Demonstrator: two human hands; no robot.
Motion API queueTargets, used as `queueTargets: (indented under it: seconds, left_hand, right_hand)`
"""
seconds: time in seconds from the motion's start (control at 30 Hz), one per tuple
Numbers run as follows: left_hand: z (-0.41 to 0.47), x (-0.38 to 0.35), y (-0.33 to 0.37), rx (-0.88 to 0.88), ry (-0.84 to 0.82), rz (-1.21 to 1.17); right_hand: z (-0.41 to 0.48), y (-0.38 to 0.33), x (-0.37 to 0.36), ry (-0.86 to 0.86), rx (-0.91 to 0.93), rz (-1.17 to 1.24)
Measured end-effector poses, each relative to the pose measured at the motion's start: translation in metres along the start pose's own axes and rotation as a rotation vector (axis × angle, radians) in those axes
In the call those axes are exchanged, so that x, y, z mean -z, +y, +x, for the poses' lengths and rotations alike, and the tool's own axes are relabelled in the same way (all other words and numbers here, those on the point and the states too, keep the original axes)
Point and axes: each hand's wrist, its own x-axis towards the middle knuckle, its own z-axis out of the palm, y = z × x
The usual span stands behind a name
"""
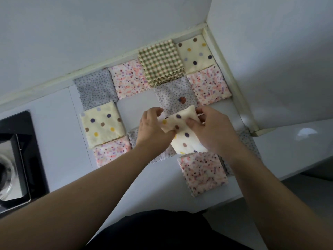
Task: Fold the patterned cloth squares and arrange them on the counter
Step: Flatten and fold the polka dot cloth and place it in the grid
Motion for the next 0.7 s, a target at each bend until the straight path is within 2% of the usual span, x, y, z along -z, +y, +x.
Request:
queueTargets:
  seconds: [0.07, 0.13, 0.2, 0.27, 0.33, 0.4, 0.47, 0.57, 0.7]
  left_hand:
    - [-0.005, 0.010, -0.003, 0.194, 0.014, -0.278]
    - [-0.010, 0.022, -0.005, 0.358, -0.058, -0.659]
    - [-0.018, 0.039, -0.012, 0.443, -0.160, -0.971]
    - [-0.030, 0.057, -0.021, 0.502, -0.259, -1.155]
    - [-0.040, 0.072, -0.034, 0.557, -0.284, -1.254]
    - [-0.045, 0.083, -0.048, 0.597, -0.219, -1.275]
    - [-0.045, 0.090, -0.064, 0.643, -0.095, -1.211]
    - [-0.035, 0.098, -0.094, 0.660, 0.146, -0.897]
    - [-0.015, 0.115, -0.118, 0.553, 0.345, -0.524]
  right_hand:
    - [-0.012, -0.014, -0.002, 0.016, 0.073, -0.022]
    - [-0.022, -0.030, -0.007, 0.026, 0.108, -0.006]
    - [-0.027, -0.047, -0.016, 0.028, 0.139, 0.031]
    - [-0.028, -0.063, -0.030, -0.006, 0.171, 0.099]
    - [-0.025, -0.077, -0.046, -0.073, 0.161, 0.197]
    - [-0.021, -0.087, -0.064, -0.142, 0.114, 0.282]
    - [-0.012, -0.091, -0.087, -0.154, 0.129, 0.227]
    - [0.004, -0.096, -0.125, -0.151, 0.166, 0.112]
    - [0.026, -0.107, -0.169, -0.164, 0.180, 0.025]
